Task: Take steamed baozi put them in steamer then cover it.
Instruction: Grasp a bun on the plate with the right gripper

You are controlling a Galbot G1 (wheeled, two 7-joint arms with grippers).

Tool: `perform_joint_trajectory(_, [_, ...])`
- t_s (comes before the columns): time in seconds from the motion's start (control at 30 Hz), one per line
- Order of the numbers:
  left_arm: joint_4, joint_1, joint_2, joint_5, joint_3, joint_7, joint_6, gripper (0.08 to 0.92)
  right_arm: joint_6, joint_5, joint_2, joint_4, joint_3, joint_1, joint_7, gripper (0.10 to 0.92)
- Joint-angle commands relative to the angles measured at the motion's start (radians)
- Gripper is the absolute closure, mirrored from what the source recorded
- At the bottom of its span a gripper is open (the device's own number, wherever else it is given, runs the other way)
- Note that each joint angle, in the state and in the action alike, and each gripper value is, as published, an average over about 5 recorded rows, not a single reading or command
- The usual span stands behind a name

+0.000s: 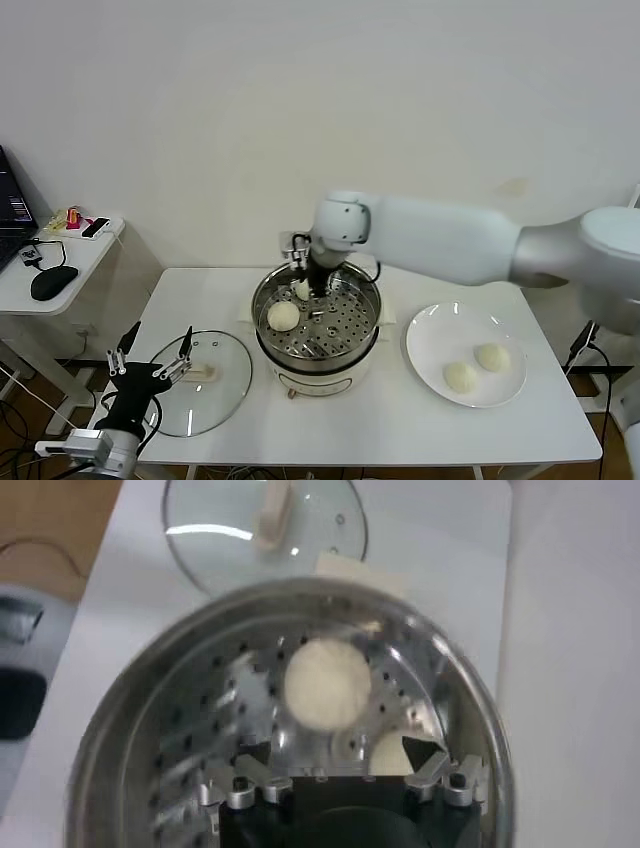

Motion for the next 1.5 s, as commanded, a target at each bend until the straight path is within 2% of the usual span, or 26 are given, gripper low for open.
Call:
perform_joint_trajectory(0.03, [0.001,0.002,0.003,0.001,0.006,0.001,0.002,0.177,0.098,-0.116,-0.346,0.254,-0.064,0.154,-0.103,0.203])
perform_joint_trajectory(0.33, [-0.005,0.016,0.009,0.005,0.009,0.003,0.002,0.177,0.184,-0.278,-0.706,0.395,0.0,0.035,-0.133,0.203])
perform_joint_trajectory(0.5, [-0.002,0.027,0.008,0.007,0.011,0.003,0.001,0.177,0.241,-0.409,-0.825,0.411,0.087,-0.15,-0.136,0.203])
perform_joint_trajectory(0.67, [0.003,0.029,0.003,0.013,0.02,0.003,0.002,0.177,0.277,-0.496,-0.901,0.404,0.303,-0.411,-0.125,0.203])
perform_joint_trajectory(1.0, [0.011,0.037,-0.002,0.025,0.022,0.004,0.003,0.177,0.289,-0.576,-0.879,0.348,0.71,-0.909,-0.1,0.203])
perform_joint_trajectory(1.5, [0.007,0.051,-0.006,0.031,-0.001,0.005,0.004,0.177,0.29,-0.646,-0.686,0.194,0.78,-1.025,-0.054,0.203])
